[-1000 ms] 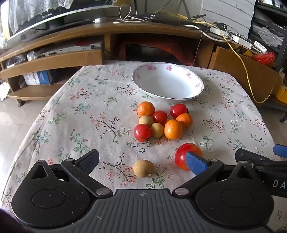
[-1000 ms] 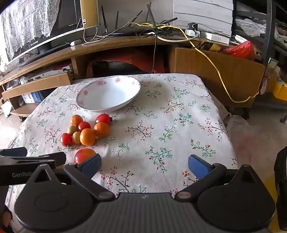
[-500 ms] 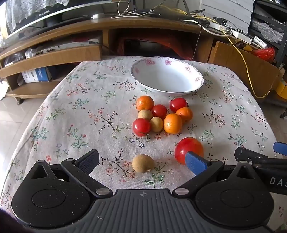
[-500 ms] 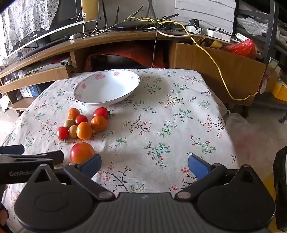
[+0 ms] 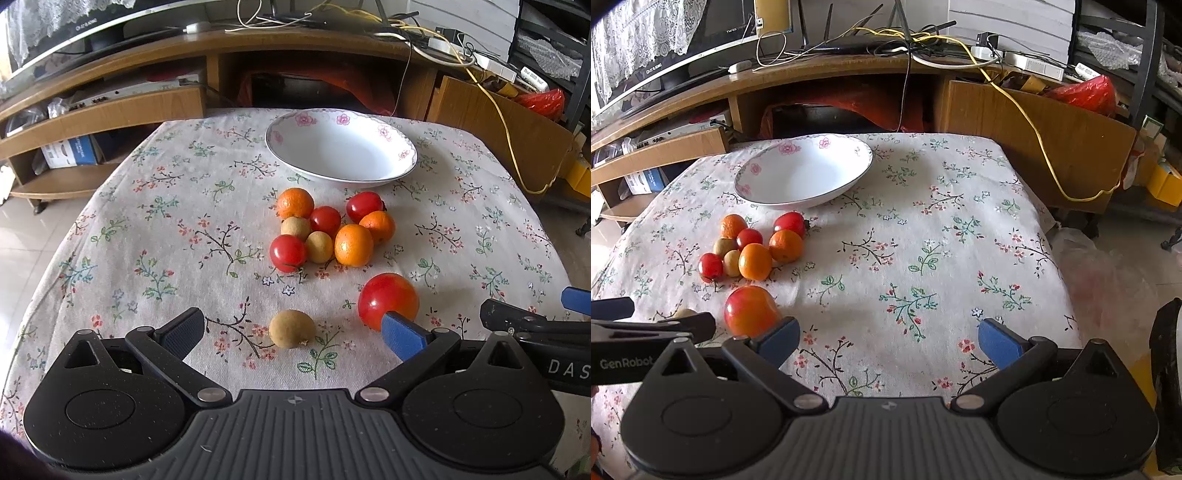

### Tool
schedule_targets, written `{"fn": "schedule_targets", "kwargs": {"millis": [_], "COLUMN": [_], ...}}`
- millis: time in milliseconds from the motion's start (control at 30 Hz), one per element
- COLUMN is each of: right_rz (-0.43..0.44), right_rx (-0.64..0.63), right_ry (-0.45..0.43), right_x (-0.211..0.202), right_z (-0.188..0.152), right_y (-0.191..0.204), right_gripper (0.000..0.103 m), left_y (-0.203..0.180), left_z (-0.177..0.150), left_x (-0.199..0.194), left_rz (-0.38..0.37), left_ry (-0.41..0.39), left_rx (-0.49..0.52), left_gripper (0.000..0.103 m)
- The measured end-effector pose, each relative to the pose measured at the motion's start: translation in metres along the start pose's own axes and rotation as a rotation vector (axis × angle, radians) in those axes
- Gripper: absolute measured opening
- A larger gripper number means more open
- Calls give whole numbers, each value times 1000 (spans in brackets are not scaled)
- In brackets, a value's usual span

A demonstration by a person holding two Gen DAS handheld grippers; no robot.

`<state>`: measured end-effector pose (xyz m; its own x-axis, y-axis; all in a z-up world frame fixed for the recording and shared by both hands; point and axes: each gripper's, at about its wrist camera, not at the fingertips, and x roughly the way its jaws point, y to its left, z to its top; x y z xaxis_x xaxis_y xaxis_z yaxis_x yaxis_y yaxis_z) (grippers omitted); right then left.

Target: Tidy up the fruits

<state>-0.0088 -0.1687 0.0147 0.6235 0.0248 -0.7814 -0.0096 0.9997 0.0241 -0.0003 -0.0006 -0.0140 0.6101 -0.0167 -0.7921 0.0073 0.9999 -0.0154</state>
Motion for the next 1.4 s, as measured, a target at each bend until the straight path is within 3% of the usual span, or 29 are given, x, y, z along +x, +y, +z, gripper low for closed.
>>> {"fn": "schedule_targets", "kwargs": {"millis": [1400], "right_rz": [8], "right_rx": [5], "right_ry": [22], "right_x": [5], "right_z": [-3], "right_y": [3], "right_gripper": [102], "left_y": [0], "left_z": [-2], "left_x": [1], "left_rz": [9], "left_ry": [18], "left_rx": [4], "left_gripper": [101]}}
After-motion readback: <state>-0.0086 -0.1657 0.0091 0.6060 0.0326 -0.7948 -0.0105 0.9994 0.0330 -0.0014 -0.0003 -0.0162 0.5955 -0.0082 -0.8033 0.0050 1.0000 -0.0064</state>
